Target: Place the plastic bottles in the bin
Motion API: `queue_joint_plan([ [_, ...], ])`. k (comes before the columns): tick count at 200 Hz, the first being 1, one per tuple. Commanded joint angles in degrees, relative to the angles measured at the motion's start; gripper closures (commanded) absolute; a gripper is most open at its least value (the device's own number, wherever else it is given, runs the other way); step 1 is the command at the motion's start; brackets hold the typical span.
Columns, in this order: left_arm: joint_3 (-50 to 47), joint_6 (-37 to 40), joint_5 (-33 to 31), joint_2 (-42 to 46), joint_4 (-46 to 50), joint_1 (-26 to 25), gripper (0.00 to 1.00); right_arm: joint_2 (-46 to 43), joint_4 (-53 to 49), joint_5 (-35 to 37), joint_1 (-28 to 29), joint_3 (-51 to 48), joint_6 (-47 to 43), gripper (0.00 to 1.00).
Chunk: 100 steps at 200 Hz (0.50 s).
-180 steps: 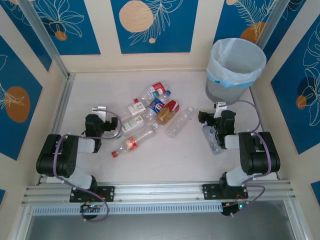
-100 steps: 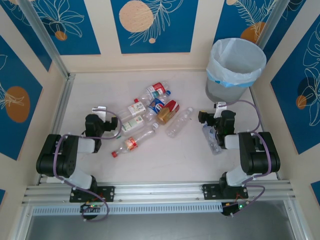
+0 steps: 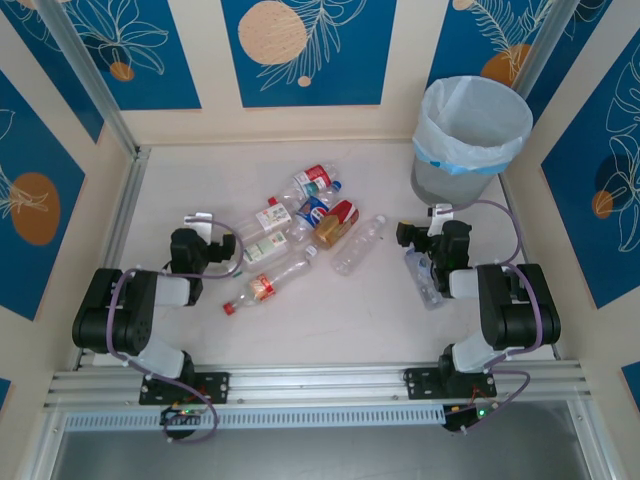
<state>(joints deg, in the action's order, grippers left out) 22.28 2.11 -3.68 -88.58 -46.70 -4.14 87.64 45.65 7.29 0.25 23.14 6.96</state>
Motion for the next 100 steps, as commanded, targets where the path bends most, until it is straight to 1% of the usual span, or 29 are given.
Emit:
queue_joint_plan([
  [1, 1.3, 1.0, 1.2, 1.2, 0.5, 0.1, 0.01, -0.9, 1.0, -1.0, 0.0, 0.3, -0.9, 0.01],
  [10, 1.4, 0.8, 0.7, 1.5, 0.9, 0.0, 0.01, -1.8, 0.0, -1.1, 0.3, 0.4, -1.3, 0.01],
  [28, 2.1, -1.0, -3.9, 3.5, 3.8, 0.0, 0.01, -5.1, -4.1, -1.0, 1.0, 1.1, -2.0, 0.01],
  [55, 6.0, -1.0, -5.1, 9.8, 17.8, -0.1, 0.01, -11.7, -13.8, -1.7, 1.6, 3.1, -1.3, 0.01],
  [67, 6.2, -2.2, -7.2, 12.6, 20.1, -0.3, 0.01, -14.4, -17.5, -2.1, 2.6, 3.9, -1.6, 0.01],
  [86, 6.2, -6.6, -10.9, 18.2, 23.7, -0.3, 0.01, -18.6, -24.7, -0.4, 5.7, 6.2, -1.8, 0.01],
  [100, 8.1, -12.0, -14.9, 23.1, 31.6, -0.3, 0.01, -21.9, -32.5, 3.5, 9.8, 9.8, 0.3, 0.01],
])
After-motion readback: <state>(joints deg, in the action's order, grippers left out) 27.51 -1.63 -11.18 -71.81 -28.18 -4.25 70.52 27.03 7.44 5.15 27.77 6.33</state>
